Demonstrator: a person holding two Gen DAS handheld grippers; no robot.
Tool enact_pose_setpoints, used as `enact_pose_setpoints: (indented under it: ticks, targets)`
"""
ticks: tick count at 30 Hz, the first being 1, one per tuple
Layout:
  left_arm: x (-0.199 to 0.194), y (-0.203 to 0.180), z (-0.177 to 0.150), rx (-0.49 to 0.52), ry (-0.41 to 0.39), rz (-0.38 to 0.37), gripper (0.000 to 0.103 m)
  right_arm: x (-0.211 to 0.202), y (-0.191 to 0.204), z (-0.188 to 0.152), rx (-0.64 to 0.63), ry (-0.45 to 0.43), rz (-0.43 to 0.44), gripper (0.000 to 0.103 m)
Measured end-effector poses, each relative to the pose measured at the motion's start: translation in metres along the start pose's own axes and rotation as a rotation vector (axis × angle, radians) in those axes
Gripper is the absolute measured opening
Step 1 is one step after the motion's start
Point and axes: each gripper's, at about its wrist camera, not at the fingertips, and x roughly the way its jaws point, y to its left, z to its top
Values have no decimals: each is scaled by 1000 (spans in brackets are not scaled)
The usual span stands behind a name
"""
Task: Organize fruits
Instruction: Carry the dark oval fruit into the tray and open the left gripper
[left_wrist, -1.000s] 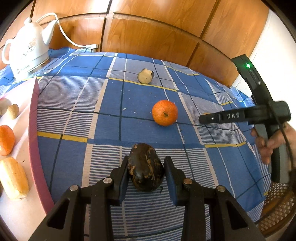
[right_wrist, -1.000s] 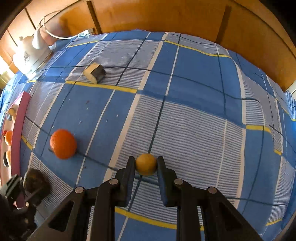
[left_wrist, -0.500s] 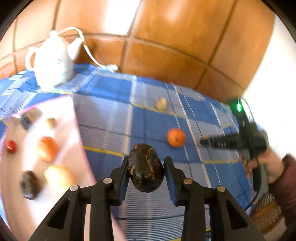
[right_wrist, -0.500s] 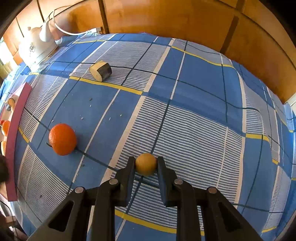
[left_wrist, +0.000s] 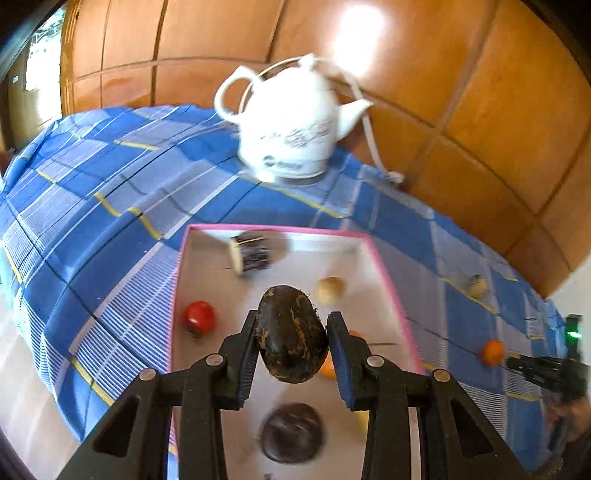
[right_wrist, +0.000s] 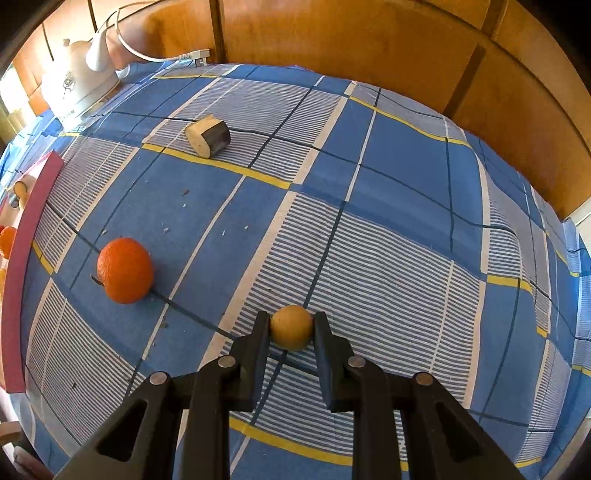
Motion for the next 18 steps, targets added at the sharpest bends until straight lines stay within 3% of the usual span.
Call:
enact_pose_setpoints:
  ticks: [6, 8, 18]
  targets:
    - [22, 8, 0, 6, 32, 23, 37, 1, 1, 1, -1, 0, 3, 23]
    - [23, 8, 1, -1, 32, 36, 44, 1, 1, 1, -1, 0, 3, 23]
    - [-14, -2, -11, -16, -62, 134, 50, 0, 2, 1, -16, -1, -6, 23]
